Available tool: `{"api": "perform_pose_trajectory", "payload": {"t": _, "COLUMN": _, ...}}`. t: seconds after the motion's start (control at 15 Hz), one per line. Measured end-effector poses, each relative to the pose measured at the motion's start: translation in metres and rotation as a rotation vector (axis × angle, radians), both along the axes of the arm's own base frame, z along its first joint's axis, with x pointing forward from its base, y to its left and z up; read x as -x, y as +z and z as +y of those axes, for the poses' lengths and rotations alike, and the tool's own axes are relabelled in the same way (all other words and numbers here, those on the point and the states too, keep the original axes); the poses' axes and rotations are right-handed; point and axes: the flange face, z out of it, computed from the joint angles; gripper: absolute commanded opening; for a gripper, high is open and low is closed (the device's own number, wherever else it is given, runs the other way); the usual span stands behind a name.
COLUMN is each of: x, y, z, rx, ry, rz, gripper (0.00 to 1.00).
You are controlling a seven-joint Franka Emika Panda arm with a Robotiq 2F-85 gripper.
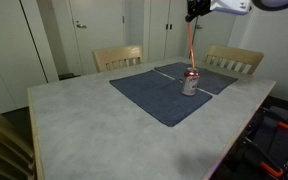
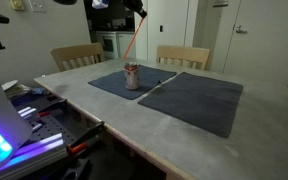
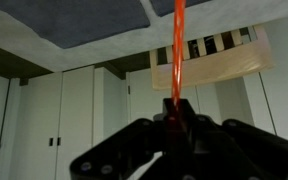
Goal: Put the red straw in the can
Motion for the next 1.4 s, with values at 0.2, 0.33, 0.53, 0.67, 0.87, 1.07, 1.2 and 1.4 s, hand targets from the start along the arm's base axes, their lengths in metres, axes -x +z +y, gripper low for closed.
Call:
{"api": "perform_pose_trajectory", "payload": {"t": 0.2, "x": -0.001, "y": -0.004, "z": 0.001, "rx": -0.002, "ry": -0.03, "rz": -0.004, "gripper": 0.02}}
{"api": "perform_pose_trajectory", "payload": {"t": 0.33, "x": -0.001, "y": -0.005, "z": 0.002, "rx": -0.002, "ry": -0.043, "rz": -0.008, "gripper": 0.02}}
{"api": "perform_pose_trajectory", "payload": {"t": 0.53, "x": -0.001, "y": -0.007, "z": 0.003, "rx": -0.004, "ry": -0.06, "rz": -0.014, "gripper": 0.02}}
{"api": "perform_pose_trajectory", "payload": {"t": 0.67, "x": -0.001, "y": -0.008, "z": 0.004, "rx": -0.011, "ry": -0.07, "rz": -0.017, "gripper": 0.02}}
{"api": "perform_pose_trajectory", "payload": {"t": 0.87, "x": -0.001, "y": -0.006, "z": 0.004, "rx": -0.013, "ry": -0.08, "rz": -0.027, "gripper": 0.02}}
{"api": "perform_pose_trajectory", "payload": {"t": 1.07, "x": 0.0, "y": -0.003, "z": 0.005, "rx": -0.004, "ry": -0.087, "rz": -0.04, "gripper": 0.02}}
{"api": "perform_pose_trajectory", "payload": {"t": 1.2, "x": 0.0, "y": 0.0, "z": 0.006, "rx": 0.005, "ry": -0.09, "rz": -0.048, "gripper": 0.02}}
{"api": "perform_pose_trajectory", "payload": {"t": 1.4, "x": 0.001, "y": 0.003, "z": 0.006, "rx": 0.02, "ry": -0.092, "rz": -0.056, "gripper": 0.02}}
